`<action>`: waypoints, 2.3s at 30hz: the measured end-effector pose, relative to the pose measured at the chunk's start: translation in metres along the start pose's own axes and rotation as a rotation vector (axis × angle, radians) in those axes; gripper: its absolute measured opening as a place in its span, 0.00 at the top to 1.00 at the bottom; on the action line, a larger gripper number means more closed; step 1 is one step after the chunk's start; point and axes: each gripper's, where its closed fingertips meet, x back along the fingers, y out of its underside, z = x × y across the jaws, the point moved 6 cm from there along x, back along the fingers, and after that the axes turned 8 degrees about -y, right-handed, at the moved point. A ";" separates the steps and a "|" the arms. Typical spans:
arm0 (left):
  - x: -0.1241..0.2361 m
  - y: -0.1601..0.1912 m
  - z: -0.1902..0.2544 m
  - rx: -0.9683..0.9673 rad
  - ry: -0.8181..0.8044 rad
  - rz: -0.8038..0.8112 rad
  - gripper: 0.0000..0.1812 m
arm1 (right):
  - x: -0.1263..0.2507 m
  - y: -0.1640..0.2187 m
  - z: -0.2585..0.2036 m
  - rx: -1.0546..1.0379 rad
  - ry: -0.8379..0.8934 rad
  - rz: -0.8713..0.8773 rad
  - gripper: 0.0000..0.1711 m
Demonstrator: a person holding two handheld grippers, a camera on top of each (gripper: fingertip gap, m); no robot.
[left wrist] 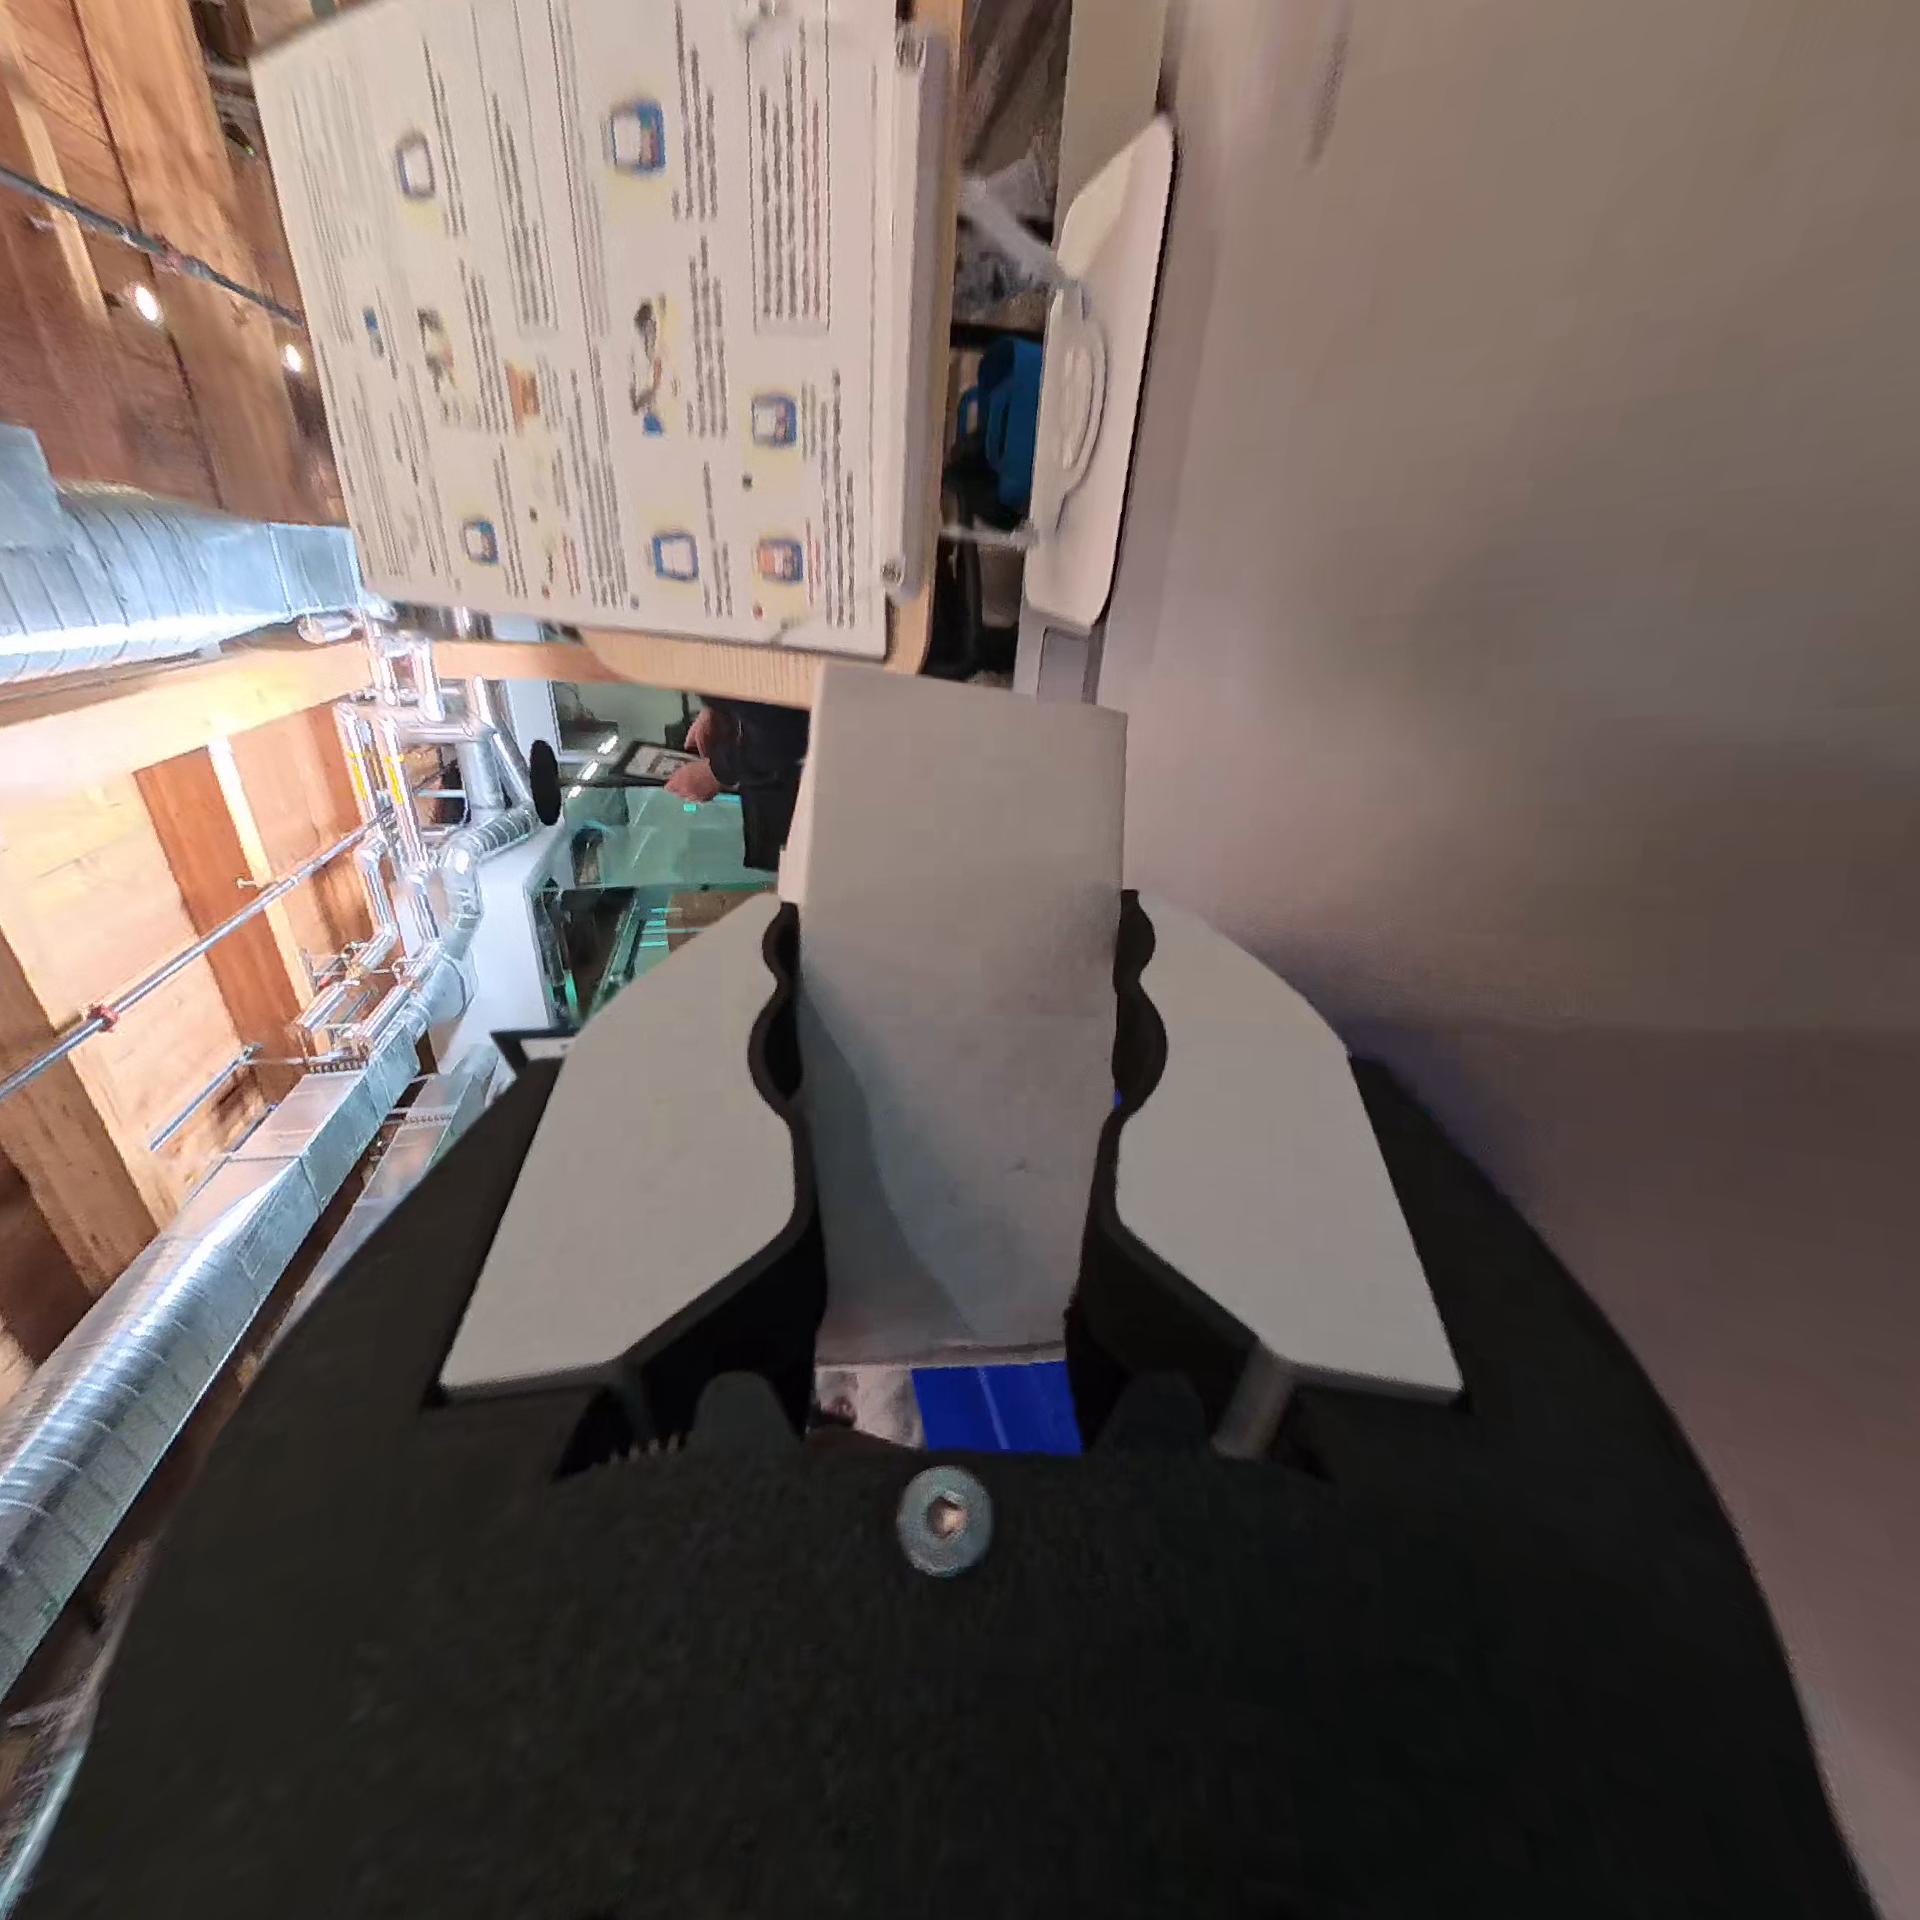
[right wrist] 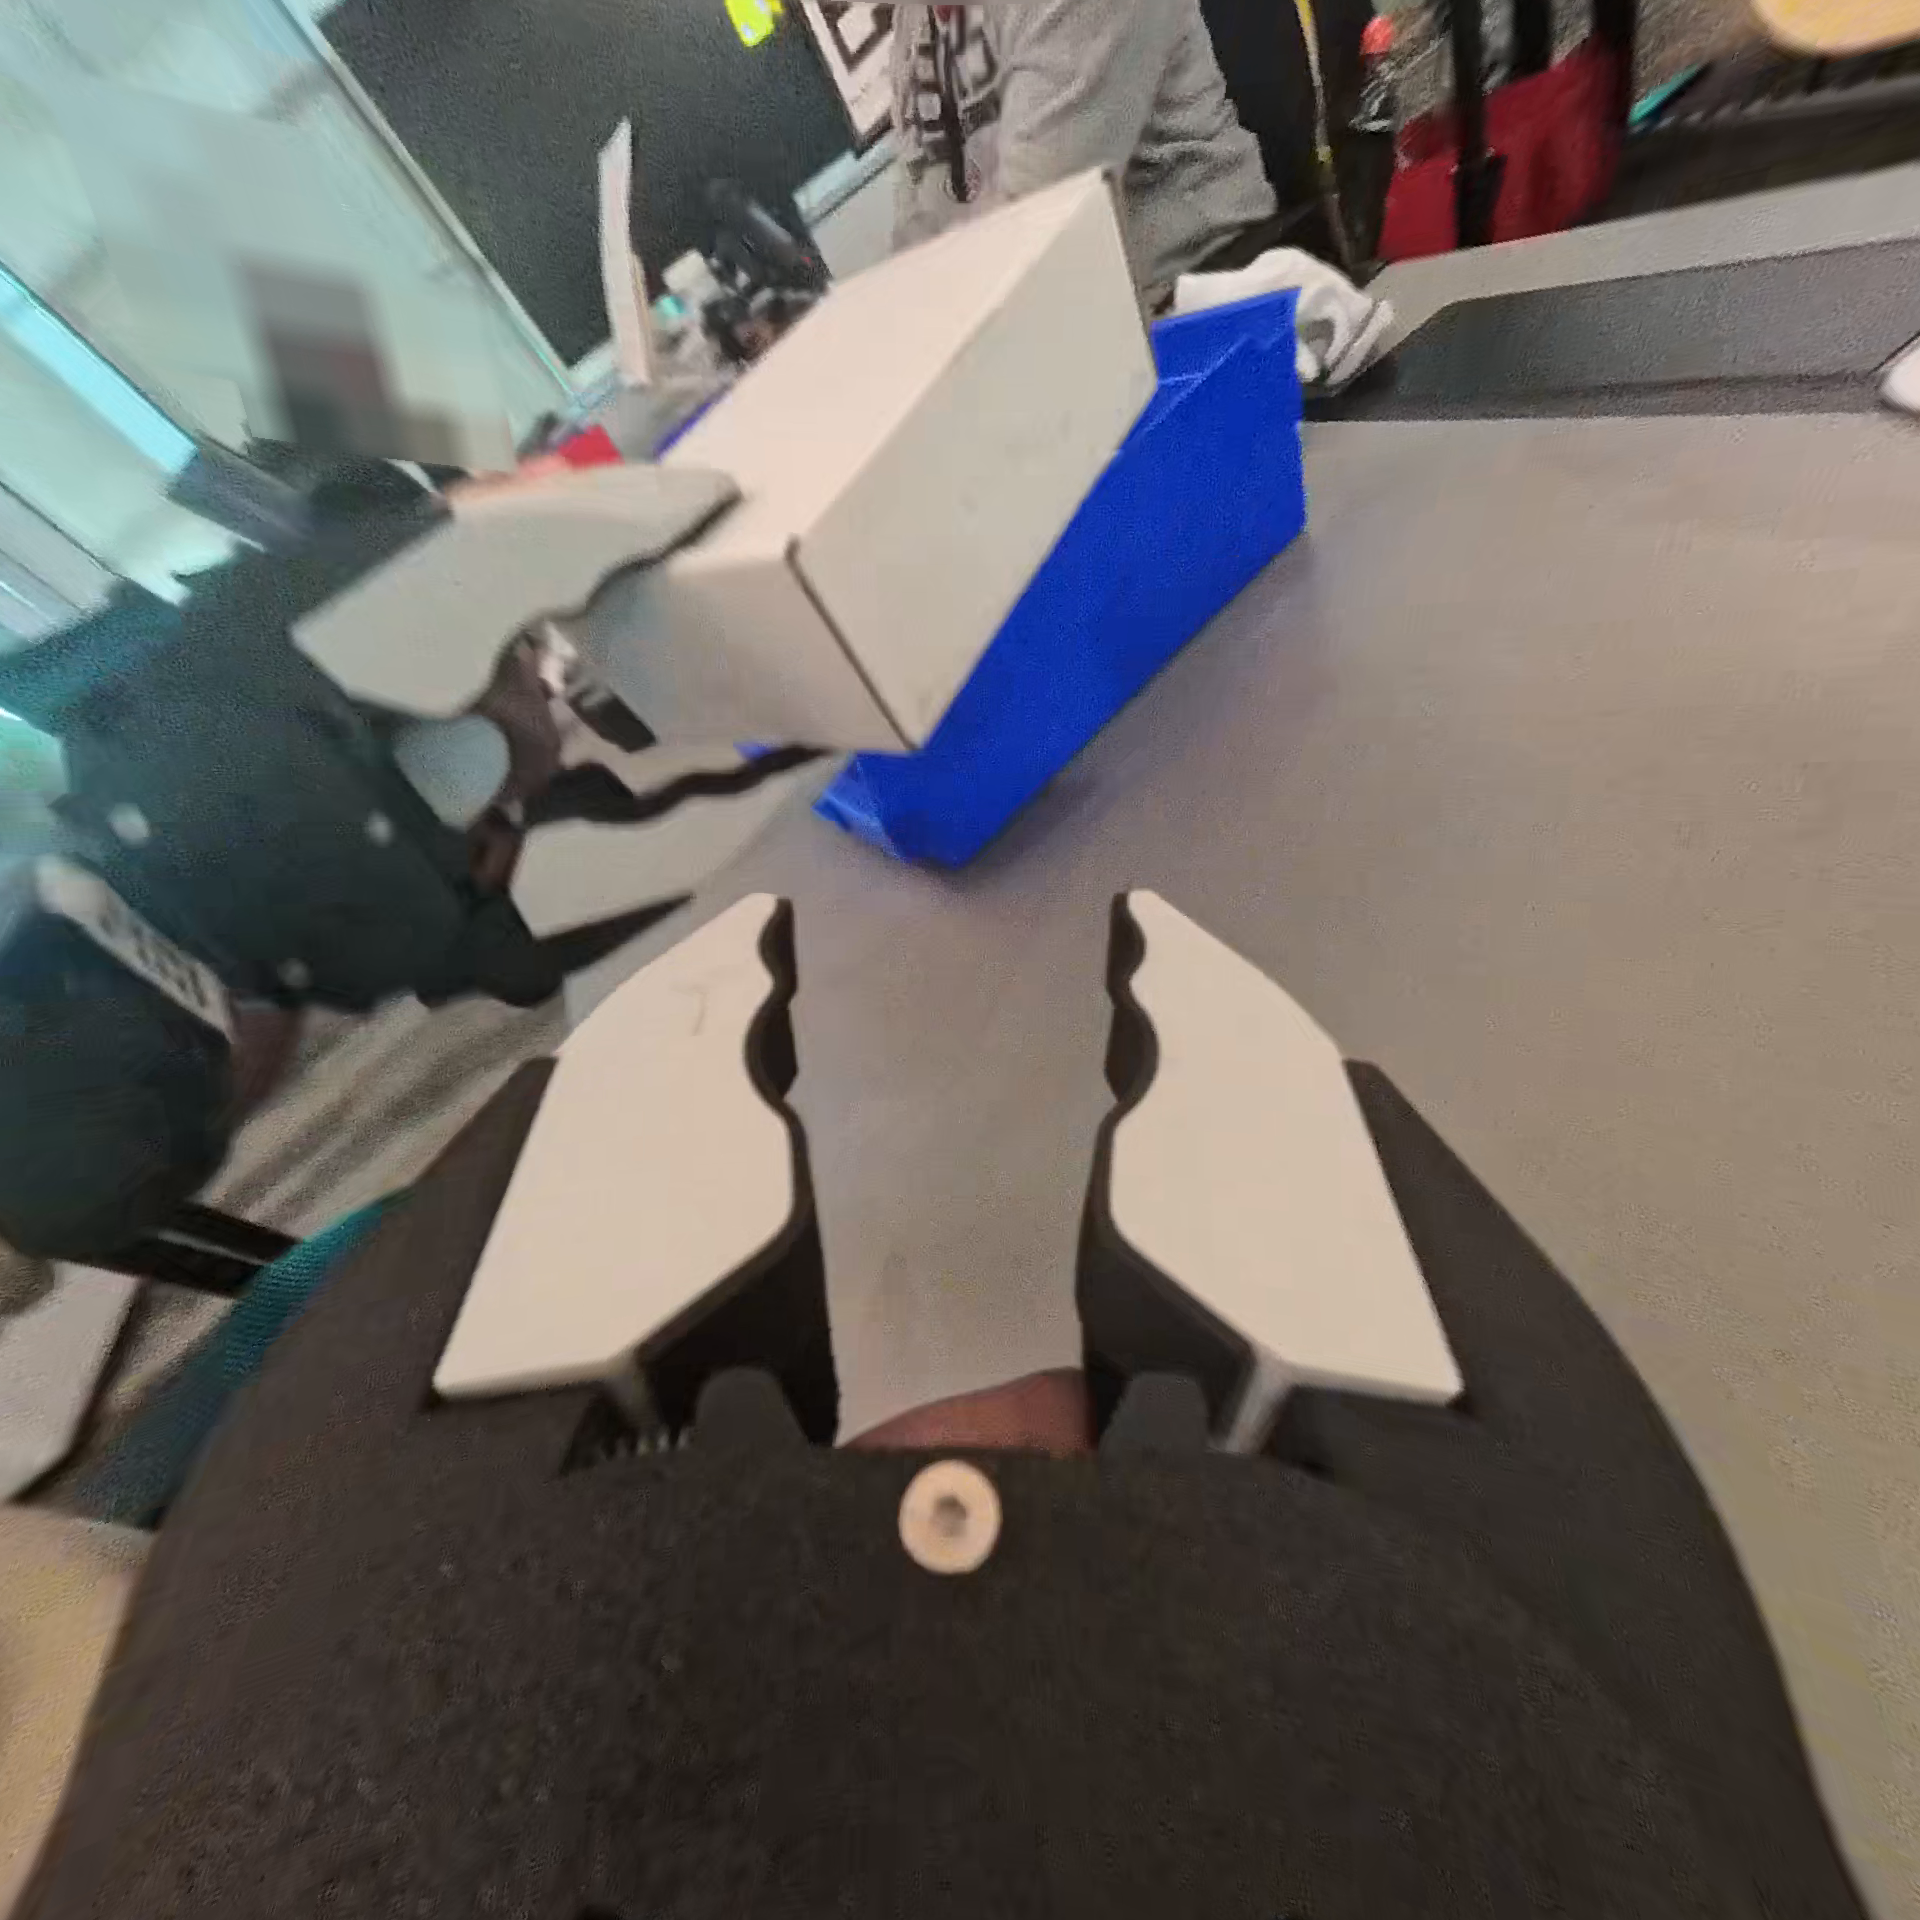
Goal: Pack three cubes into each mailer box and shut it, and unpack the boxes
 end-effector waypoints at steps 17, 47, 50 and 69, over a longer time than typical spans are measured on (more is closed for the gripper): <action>0.006 -0.085 0.047 -0.044 -0.111 0.123 0.68 | -0.011 0.016 0.026 -0.842 -0.538 0.256 0.62; 0.008 0.015 0.050 -0.185 -0.190 0.214 0.53 | 0.017 0.047 0.042 -1.060 -0.700 -0.012 0.63; 0.003 0.017 0.059 -0.297 -0.178 0.246 0.64 | 0.015 0.048 0.043 -1.068 -0.701 -0.022 0.62; -0.041 -0.001 0.046 -0.070 0.603 0.160 0.65 | 0.036 0.011 0.019 0.729 0.160 -0.264 0.48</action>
